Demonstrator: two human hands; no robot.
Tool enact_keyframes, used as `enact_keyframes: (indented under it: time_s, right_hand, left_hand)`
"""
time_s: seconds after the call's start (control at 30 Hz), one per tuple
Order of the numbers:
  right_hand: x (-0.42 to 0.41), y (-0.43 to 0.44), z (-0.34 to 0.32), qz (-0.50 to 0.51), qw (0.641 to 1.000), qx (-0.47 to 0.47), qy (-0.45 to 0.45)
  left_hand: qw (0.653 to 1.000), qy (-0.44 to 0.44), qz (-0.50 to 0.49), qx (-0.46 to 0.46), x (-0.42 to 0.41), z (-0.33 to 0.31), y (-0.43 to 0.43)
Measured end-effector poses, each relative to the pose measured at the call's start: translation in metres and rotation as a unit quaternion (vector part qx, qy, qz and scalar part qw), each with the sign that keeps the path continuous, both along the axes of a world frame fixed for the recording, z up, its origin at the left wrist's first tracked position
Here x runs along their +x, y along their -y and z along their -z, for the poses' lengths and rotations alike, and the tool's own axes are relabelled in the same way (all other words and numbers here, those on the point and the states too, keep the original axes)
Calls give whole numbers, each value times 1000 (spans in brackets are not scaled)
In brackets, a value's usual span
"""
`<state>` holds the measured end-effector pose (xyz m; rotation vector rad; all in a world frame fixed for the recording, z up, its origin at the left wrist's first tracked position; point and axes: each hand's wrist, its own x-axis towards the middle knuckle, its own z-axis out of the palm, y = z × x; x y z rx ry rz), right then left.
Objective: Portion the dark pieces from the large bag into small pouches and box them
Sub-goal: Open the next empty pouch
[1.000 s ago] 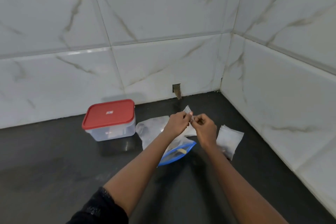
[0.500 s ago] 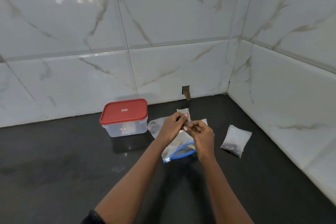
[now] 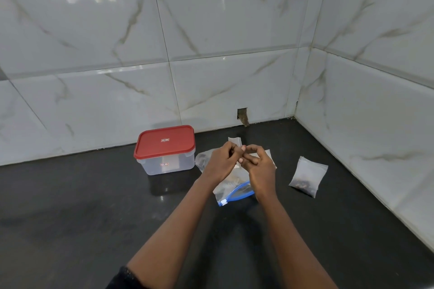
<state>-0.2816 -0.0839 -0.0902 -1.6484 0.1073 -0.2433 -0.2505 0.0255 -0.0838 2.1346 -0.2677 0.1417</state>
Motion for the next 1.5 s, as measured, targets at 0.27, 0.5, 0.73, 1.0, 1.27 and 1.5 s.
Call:
enact_keyframes:
  time_s: [0.27,0.5,0.73,1.0,1.27,1.5]
  right_hand:
    - [4,3,-15,-8,999,-38,8]
    - [12,3,-26,1,995,-102,1]
    - [16,-2,-32,18,976,-218,21]
    - [12,-8,-28,24,962,-266,51]
    - [16,1,-30,61,959,-269,58]
    - [20,-5,-27,-52,920,-380,79]
  left_hand:
    - [998,5,11,-58,3,-3,-6]
    - [999,1,12,-42,8,-12,-12]
    - [999,-9,19,-36,13,-14,-18]
    - [999,-20,21,-30,14,-13,-20]
    - [1000,-15,7,-18,11,-12,-26]
    - [1000,24,8,-16,15,-18,-27]
